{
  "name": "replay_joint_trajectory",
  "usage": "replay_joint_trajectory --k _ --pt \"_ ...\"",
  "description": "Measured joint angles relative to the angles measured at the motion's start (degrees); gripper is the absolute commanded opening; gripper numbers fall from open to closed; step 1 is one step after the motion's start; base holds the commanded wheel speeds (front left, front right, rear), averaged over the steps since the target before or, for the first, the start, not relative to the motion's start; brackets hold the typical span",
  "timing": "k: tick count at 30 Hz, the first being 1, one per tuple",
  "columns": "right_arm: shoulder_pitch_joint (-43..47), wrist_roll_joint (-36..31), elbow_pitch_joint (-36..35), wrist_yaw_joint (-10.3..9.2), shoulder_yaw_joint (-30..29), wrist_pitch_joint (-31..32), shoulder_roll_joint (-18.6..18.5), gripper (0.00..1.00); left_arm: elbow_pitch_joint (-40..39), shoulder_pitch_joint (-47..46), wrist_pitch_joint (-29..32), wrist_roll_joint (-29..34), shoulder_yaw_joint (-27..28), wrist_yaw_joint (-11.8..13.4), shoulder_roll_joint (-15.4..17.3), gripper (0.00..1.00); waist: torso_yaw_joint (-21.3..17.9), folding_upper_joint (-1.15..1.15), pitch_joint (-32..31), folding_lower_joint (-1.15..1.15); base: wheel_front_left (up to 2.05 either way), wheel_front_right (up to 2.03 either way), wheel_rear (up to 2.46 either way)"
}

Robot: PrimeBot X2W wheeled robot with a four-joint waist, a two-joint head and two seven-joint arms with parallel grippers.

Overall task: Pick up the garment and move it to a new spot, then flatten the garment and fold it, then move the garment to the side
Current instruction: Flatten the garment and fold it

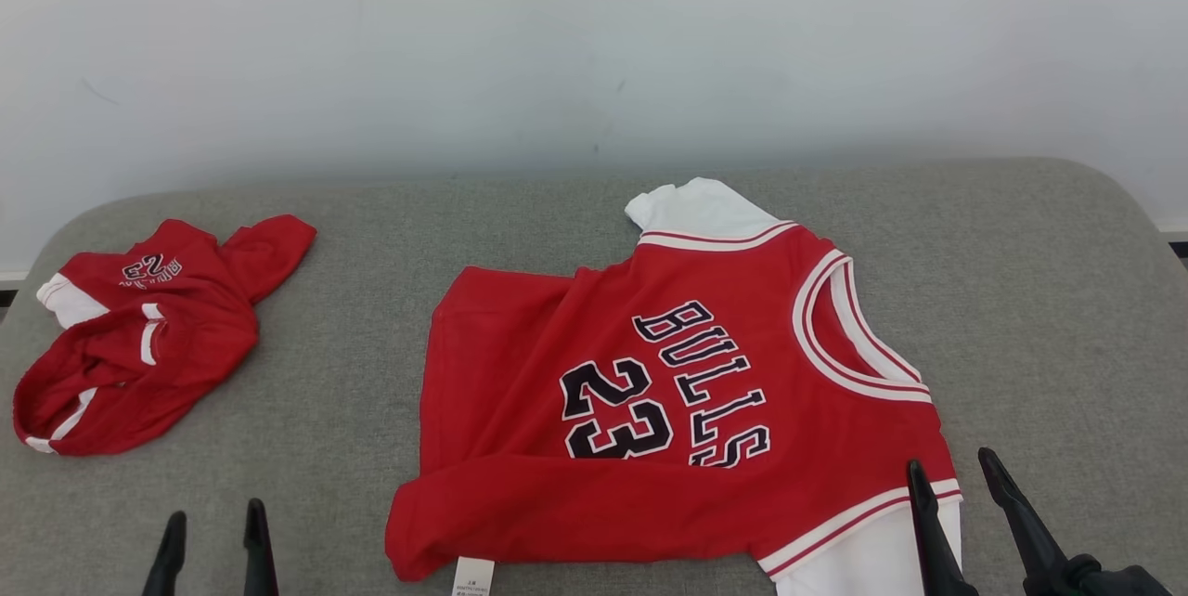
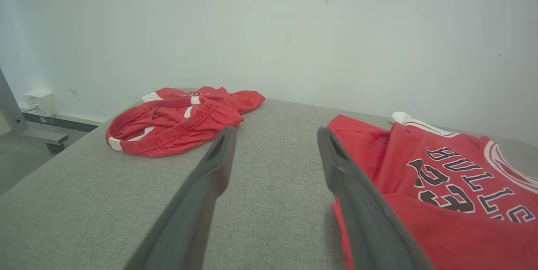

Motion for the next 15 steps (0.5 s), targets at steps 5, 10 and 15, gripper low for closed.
replay_joint_trajectory --k 5,10,15 --pt "0.07 -0.63 -0.48 0.00 0.34 -0.07 -0.04 1.00 2.82 0.17 0.00 0.29 -1.67 -1.51 -0.30 1.00 -0.22 0.00 0.05 0.00 0.00 0.00 0.00" --pt "-0.30 -0.63 -0.29 0.00 1.10 -0.08 -0.38 1.00 7.80 -0.83 0.00 1.00 -5.83 -2.42 -0.26 1.00 -1.07 0.00 0.41 0.00 0.00 0.00 0.00" --pt "-0.36 -0.62 0.37 0.00 1.05 -0.08 -0.68 1.00 13.30 -2.86 0.00 1.25 -9.17 -2.69 0.66 1.00 -2.03 0.00 0.85 0.01 0.00 0.00 0.00"
